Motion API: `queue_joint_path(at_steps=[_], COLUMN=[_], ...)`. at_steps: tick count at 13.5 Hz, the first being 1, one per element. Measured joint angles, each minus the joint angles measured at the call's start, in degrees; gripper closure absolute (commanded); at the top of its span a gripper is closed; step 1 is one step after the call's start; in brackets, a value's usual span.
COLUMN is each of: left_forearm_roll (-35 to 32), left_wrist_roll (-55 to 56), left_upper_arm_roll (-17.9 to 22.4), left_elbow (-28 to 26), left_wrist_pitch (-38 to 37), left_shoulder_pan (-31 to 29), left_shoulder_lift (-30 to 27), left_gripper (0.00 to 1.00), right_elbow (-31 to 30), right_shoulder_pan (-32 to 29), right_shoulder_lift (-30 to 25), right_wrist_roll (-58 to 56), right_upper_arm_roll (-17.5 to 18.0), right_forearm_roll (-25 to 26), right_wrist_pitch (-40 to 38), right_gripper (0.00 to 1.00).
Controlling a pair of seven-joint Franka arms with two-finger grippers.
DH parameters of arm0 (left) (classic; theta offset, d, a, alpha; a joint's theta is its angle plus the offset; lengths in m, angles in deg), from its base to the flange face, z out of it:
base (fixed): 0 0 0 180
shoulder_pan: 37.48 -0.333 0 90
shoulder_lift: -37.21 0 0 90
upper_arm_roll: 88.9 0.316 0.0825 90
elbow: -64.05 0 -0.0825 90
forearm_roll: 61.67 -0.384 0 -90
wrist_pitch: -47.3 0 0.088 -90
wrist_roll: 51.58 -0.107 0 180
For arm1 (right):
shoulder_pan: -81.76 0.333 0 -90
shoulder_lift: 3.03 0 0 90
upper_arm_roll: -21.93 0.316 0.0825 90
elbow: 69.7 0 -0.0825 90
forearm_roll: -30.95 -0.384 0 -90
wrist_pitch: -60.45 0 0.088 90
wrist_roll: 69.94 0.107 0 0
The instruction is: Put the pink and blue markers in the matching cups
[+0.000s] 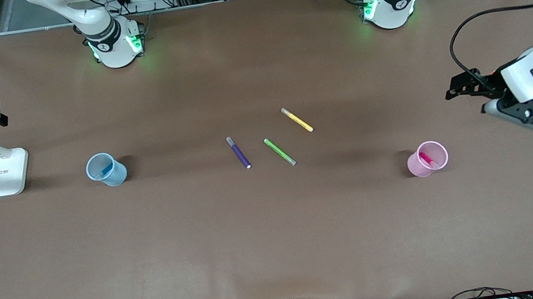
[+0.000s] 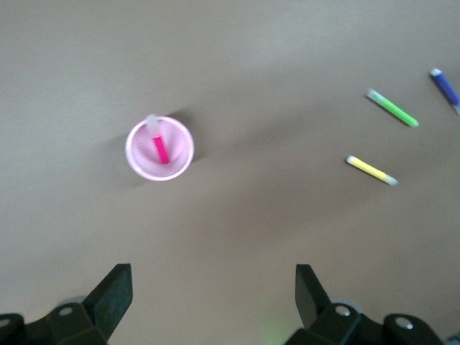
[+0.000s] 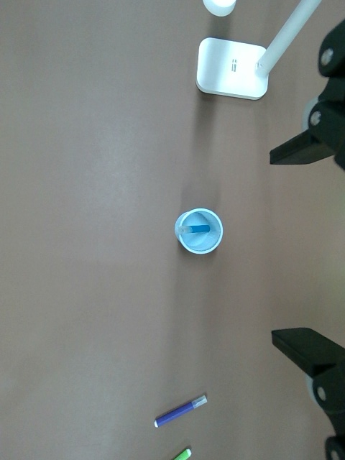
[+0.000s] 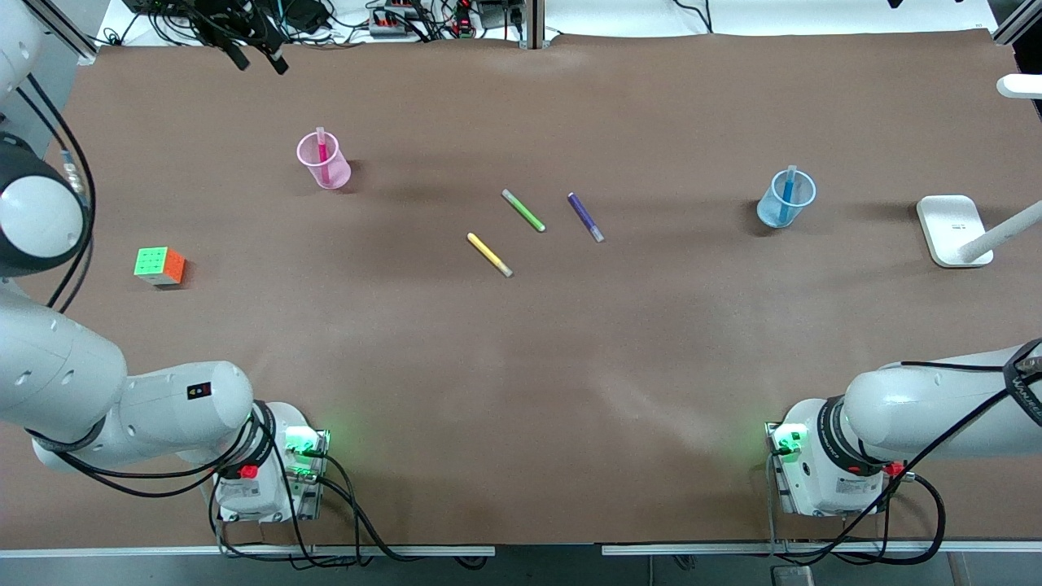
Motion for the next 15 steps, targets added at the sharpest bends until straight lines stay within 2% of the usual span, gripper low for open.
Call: queue_joint_path(at_steps=[4, 6, 8, 12, 15], left_forearm_roll=[-3.56, -12.09, -15.41, -15.3, -12.62], left_wrist_roll=[9.64, 9.82, 9.82, 10.17, 13.64], left_upper_arm_roll=[0.24, -0.19, -0.65, -0.66, -0.55], left_elbow=[0.42, 3.21, 6.48, 8.21, 8.56], left_wrist_pitch=[-0.14, 0.04, -0.01, -0.02, -0.08], left_shoulder_pan=[-0.31, -0.1, -0.01, -0.13, -0.49], left_shoulder_lift=[-1.74, -1.7, -1.74, -1.71, -1.75], left_gripper=[0.0, 0.0, 0.0, 0.0, 0.0], right_elbow=[0.15, 0.15, 0.15, 0.15, 0.15], right_shoulder_pan=[-0.02, 0.07, 0.16, 0.15, 0.11], right_shoulder_lift=[0.01, 0.04, 0.08, 0.08, 0.09], right_wrist_roll=[5.43, 9.21, 10.04, 10.28, 10.4], right_upper_arm_roll=[0.15, 0.61, 0.84, 0.81, 0.73], right_forearm_roll=[-0.02, -0.02, -0.02, -0.01, -0.02], right_wrist_pitch=[-2.4, -2.16, -1.47, -1.28, -0.88], right_gripper=[0.0, 0.0, 0.0, 0.0, 0.0])
